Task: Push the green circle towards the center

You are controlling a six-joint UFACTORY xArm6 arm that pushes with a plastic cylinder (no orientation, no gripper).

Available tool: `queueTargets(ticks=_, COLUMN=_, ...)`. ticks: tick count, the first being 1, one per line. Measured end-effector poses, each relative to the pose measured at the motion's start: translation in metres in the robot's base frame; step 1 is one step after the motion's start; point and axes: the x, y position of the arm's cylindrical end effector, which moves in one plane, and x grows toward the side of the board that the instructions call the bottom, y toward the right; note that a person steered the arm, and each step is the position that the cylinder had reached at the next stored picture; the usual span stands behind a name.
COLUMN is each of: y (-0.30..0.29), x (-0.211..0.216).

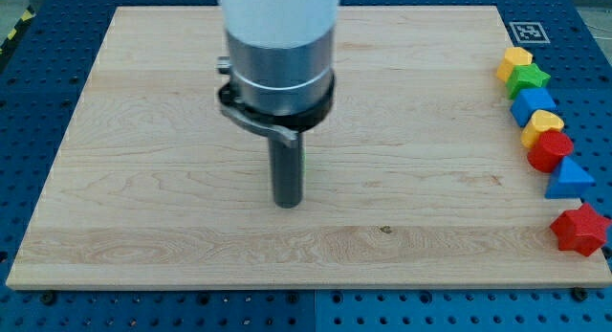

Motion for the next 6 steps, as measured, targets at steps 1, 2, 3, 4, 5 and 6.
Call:
queueTargets(ticks=1, y=-0.019, x=0.000)
queueTargets(ticks=2, y=-0.025, x=-0.010)
queueTargets(ticks=3, y=-0.023, x=-0.018)
queueTargets(ticks=4, y=-0.018, x=-0.026)
queueTargets(ticks=5, y=-0.010, x=-0.033)
queueTargets(ticks=6, y=0.000, x=-0.027)
